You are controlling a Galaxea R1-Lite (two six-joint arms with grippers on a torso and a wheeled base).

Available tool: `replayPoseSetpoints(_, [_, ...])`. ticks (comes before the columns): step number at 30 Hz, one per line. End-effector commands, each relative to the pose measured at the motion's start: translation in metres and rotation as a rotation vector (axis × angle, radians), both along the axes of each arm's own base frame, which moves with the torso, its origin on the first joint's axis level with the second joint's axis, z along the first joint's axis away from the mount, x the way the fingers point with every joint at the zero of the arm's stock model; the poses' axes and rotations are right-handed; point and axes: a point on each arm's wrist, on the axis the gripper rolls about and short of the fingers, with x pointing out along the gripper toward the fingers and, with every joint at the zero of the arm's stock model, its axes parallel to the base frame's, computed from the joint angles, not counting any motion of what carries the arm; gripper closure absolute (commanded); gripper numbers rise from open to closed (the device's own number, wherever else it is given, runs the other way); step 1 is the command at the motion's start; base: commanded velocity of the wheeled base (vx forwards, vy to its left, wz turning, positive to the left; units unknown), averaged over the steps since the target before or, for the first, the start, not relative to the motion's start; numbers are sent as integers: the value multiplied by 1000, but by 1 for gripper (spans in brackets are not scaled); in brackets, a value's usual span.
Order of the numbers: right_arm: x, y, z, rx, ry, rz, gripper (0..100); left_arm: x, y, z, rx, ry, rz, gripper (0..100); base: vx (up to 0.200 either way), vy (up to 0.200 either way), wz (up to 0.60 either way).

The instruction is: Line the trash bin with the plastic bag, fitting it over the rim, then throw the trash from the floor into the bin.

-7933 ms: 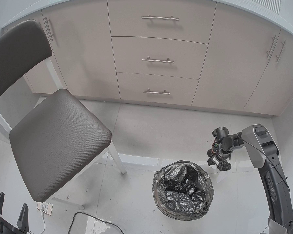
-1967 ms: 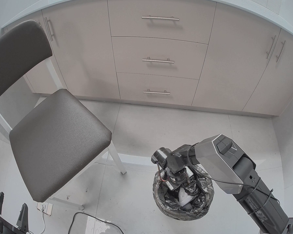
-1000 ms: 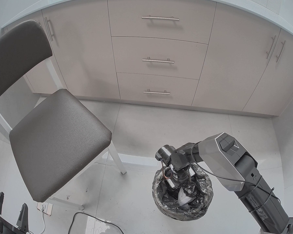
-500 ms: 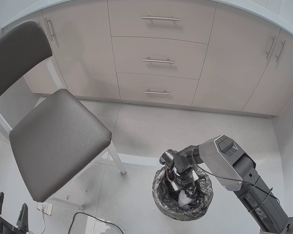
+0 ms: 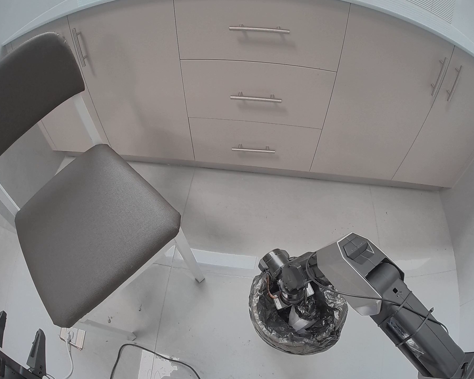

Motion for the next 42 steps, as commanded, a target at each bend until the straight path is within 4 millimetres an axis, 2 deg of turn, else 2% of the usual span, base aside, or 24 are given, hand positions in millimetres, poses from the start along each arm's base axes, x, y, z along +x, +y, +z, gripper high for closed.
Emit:
replayPoseSetpoints(1, [-5,-7,-23,-22,35,-8,100,0,0,-5,0,1,1,0,0,0,0])
replayPoseSetpoints(11, [-3,-10,-32,-15,23,-13,100,0,0,-5,-1,1,1,0,0,0,0])
replayPoseSetpoints(17, [0,-8,-20,-7,9,-15,100,0,0,-5,-1,1,1,0,0,0,0])
replayPoseSetpoints(18, [3,-6,-9,2,-7,-15,100,0,0,-5,-1,1,1,0,0,0,0])
replayPoseSetpoints(21, [4,-6,1,3,-8,-15,100,0,0,-5,-1,1,1,0,0,0,0])
replayPoseSetpoints(23, [2,-7,16,-11,21,-26,100,0,0,-5,0,1,2,0,0,0,0])
replayPoseSetpoints(31, [-1,-6,51,-39,55,-27,100,0,0,-5,-1,1,1,0,0,0,0])
replayPoseSetpoints(33, [-3,-4,67,-38,55,-25,100,0,0,-5,-1,1,1,0,0,0,0])
replayPoseSetpoints(38, [-2,-2,88,-55,10,-32,100,0,0,-5,-1,1,1,0,0,0,0])
replayPoseSetpoints(42, [-2,2,112,-53,-42,-32,100,0,0,-5,-1,1,1,0,0,0,0])
